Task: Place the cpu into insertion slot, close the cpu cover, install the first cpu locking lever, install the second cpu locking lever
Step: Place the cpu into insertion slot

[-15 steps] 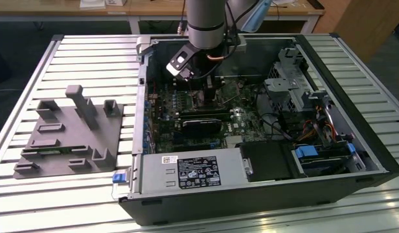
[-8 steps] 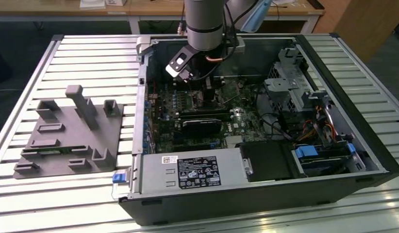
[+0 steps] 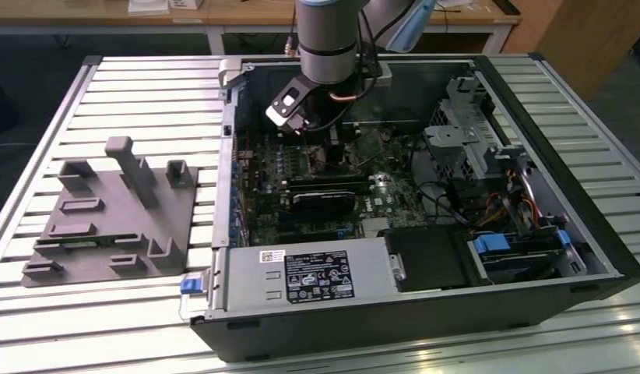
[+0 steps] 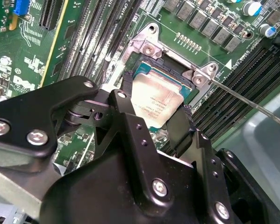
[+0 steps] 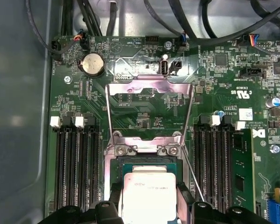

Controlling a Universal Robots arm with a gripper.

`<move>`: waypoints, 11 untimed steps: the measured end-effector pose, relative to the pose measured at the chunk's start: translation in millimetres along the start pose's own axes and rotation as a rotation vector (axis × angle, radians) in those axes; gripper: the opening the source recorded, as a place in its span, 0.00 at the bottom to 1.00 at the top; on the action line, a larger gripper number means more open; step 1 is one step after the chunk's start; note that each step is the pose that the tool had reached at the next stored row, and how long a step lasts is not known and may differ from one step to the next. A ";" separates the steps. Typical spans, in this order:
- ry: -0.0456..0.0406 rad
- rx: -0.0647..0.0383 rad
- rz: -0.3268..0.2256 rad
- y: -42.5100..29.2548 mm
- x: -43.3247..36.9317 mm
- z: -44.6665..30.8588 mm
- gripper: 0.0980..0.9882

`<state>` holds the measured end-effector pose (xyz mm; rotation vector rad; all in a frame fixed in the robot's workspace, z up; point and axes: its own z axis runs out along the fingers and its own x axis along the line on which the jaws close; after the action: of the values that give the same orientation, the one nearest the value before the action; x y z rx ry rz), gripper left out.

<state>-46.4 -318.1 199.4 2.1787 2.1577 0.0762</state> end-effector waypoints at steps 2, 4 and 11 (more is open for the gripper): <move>0.0001 0.000 0.000 -0.1 0.3 1.2 0.50; -0.0001 0.000 0.000 -0.2 0.5 1.8 0.50; 0.0000 0.000 0.000 -0.3 2.9 4.4 0.50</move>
<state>-46.3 -315.2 195.0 2.1787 2.1577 0.0763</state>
